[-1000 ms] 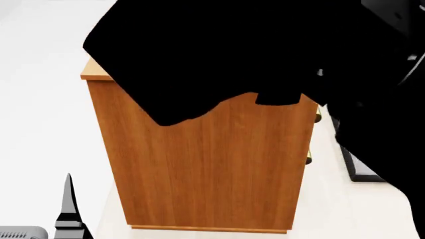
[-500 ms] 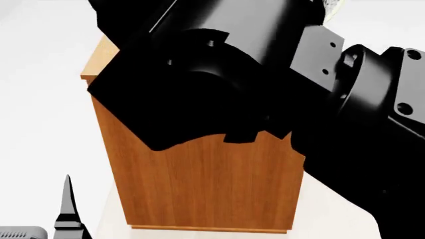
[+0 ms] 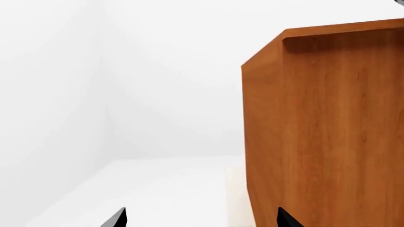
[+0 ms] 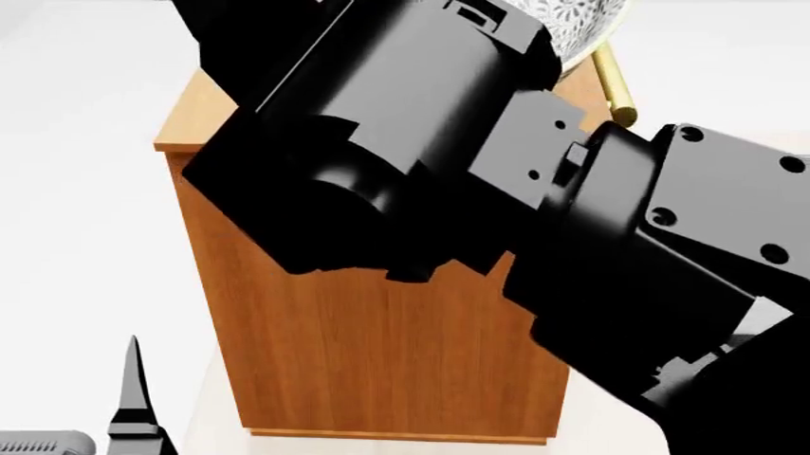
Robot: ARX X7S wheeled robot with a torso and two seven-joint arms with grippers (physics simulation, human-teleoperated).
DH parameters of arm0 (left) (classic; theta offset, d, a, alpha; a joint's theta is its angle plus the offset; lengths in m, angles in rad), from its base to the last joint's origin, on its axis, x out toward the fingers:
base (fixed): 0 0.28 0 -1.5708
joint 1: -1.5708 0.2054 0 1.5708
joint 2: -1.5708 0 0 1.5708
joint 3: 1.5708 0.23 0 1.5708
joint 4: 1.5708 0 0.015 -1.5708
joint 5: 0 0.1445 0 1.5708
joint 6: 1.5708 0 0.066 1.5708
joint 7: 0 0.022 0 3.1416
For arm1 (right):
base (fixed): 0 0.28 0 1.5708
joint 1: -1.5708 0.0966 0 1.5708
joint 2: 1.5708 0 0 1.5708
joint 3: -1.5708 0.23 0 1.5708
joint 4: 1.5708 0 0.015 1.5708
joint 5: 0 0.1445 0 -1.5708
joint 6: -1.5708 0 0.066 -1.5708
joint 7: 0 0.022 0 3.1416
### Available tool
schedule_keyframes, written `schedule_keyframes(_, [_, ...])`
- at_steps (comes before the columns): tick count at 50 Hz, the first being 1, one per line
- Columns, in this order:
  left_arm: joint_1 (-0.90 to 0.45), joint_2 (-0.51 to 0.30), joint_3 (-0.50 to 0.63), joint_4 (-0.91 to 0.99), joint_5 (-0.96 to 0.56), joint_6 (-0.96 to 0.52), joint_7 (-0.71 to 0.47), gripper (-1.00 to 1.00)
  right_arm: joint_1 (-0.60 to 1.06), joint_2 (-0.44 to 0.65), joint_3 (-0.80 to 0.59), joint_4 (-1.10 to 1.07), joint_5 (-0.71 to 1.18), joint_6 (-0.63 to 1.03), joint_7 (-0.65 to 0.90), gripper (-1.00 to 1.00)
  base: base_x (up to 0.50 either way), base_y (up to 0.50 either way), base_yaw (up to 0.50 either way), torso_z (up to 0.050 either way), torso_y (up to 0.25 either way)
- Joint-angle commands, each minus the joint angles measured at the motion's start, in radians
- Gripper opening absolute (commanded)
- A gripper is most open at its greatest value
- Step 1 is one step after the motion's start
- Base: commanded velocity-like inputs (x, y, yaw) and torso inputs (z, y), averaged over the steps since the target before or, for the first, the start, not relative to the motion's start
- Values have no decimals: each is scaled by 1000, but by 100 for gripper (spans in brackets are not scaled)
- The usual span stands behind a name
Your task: Put the bowl on the top of the cabinet.
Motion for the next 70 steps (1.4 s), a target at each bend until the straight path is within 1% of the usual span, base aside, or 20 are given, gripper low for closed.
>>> schedule_keyframes(1, [3, -2, 4, 2, 0, 4, 1, 100, -24, -22, -36, 75, -41, -33, -54, -100, 0, 0, 0, 0, 0])
schedule_keyframes(11, [7, -4, 4, 7, -4, 5, -2, 100, -24, -38, -25, 30, -11, -21, -17, -100, 0, 0, 0, 0, 0])
schedule_keyframes(33, [3, -7, 3, 2, -12, 7, -2, 100, -40, -52, -48, 8, -45, -49, -63, -100, 0, 0, 0, 0, 0])
schedule_keyframes(42, [4, -9, 2, 1, -14, 9, -3, 100, -31, -53, -45, 7, -47, -54, -66, -100, 0, 0, 0, 0, 0])
schedule_keyframes(50, [1, -8, 4, -7, -16, 10, -2, 100, 15, -38, -9, -17, -20, -51, -48, -100, 0, 0, 0, 0, 0])
schedule_keyframes(64, [7, -11, 0, -13, -19, 22, -3, 100, -2, -48, -22, -26, -43, -73, -48, -100, 0, 0, 0, 0, 0])
schedule_keyframes(65, [8, -11, -1, -16, -19, 25, -3, 100, -4, -44, -17, -30, -42, -79, -46, 100, 0, 0, 0, 0, 0])
schedule_keyframes(70, [9, -12, -4, -15, -23, 27, -4, 100, 6, -23, -16, -58, -40, -71, -25, 100, 0, 0, 0, 0, 0])
